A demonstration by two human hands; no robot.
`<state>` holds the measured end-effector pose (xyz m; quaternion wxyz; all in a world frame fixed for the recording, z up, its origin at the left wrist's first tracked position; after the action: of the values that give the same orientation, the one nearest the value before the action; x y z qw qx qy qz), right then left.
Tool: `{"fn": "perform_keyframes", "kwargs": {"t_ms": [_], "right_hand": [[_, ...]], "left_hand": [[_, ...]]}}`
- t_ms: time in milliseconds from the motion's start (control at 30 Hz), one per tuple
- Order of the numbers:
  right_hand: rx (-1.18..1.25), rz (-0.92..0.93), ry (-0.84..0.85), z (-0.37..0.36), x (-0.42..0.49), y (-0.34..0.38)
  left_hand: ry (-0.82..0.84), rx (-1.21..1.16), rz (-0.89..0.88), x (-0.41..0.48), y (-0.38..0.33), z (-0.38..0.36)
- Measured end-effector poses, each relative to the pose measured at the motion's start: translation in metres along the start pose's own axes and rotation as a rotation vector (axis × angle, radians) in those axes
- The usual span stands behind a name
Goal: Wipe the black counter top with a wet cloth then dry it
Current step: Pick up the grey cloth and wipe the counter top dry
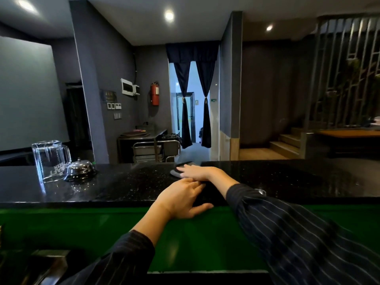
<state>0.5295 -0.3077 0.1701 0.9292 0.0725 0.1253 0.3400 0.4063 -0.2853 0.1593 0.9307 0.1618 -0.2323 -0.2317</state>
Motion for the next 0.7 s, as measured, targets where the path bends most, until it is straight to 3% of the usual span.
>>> {"fn": "perform_keyframes", "kwargs": {"t_ms": [233,400,600,700], "right_hand": [[0.146,-0.365,-0.180,0.019,-0.056,-0.143],[0.098,-0.530,-0.261,0.013,-0.076,-0.138],[-0.047,-0.219,-0.207,-0.009,-0.075,-0.039],[-0.085,-0.113,-0.179,-0.019,-0.098,-0.026]], "left_hand": [[0.001,0.026,0.060,-0.003,0.002,0.002],[-0.042,0.042,0.053,0.000,0.006,-0.003],[-0.068,0.056,0.048,0.000,0.007,-0.002],[-0.067,0.023,0.037,-0.002,0.003,0.003]]}}
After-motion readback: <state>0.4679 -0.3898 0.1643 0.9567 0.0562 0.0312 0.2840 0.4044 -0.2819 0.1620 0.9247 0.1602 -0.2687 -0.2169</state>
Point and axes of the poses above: each hand's wrist, its own x-axis towards the middle knuckle, its own z-axis out of the back of the hand, y = z × x, the point moved 5 cm from there along x, towards the middle knuckle, and after that the axes turned 6 degrees about x, right-handed, at the moved point
